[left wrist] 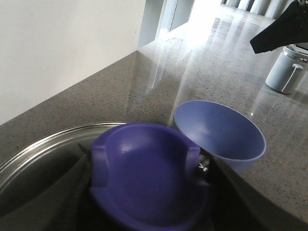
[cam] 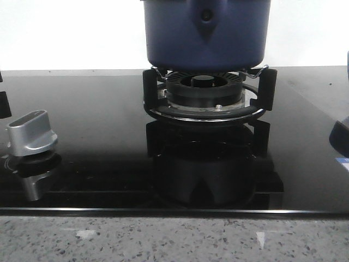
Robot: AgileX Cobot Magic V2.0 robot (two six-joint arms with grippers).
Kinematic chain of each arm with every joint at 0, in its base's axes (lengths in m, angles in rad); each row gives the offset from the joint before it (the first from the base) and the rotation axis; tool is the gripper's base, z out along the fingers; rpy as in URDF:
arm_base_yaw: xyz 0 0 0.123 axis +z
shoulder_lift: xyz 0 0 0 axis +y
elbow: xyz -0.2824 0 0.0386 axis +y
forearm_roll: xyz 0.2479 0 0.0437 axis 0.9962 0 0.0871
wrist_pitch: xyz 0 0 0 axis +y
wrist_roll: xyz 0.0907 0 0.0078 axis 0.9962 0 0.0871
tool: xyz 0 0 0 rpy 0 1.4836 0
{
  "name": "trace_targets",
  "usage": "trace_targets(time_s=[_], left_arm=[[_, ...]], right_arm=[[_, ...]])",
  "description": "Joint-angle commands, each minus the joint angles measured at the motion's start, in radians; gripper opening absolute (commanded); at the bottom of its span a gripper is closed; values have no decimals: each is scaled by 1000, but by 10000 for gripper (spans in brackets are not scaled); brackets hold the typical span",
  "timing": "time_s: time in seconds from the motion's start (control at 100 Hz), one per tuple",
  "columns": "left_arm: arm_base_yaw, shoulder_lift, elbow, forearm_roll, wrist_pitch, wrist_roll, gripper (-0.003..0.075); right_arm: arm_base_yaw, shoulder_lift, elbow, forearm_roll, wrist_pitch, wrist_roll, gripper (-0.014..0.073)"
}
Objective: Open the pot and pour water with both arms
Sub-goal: 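Lower the glass lid onto the saucepan with the left gripper and release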
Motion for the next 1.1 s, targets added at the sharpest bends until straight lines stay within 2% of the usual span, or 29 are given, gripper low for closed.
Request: trace_targets(time_s=[0.0,0.06,0.14,0.4,0.57,0.64,0.71,0.79,0.9,0.93,0.96,1.09], left_arm=[[-8,-47,-36,-48,24,-9,407],[-8,-47,-36,-48,17,-9,522],[2,-47,-46,-50,20,-9,599],[99,-77,-151,-54,144,-12,599],[203,-117,-206,-54,263,-64,591],[246,-143,-213,-54,271,-116,545],[287,-171,-213,-54,281,-149,452],[328,-205,-213,-37,294,-178,287],[371,-254,-213,-3,333,-182,27],[380,-267,-213,8,342,-182,-20],[385,-284,-213,23,346,-184,-20],[414,-350,-213,76,351,-229,-20]], right_arm=[[-4,-27,-31,10,-61,-8,366],[-4,-27,-31,10,-61,-8,366],[-4,-27,-31,11,-61,-8,366],[-2,-27,-31,47,-61,-8,363],[59,-30,-31,128,-70,-60,362],[91,-35,-31,200,-81,-101,358],[118,-39,-31,285,-94,-141,318],[146,-51,-31,403,-115,-189,225],[174,-62,-31,551,-155,-253,28],[180,-67,-31,585,-167,-282,-23],[188,-69,-31,617,-184,-303,-76],[229,-94,-27,734,-260,-385,-67]])
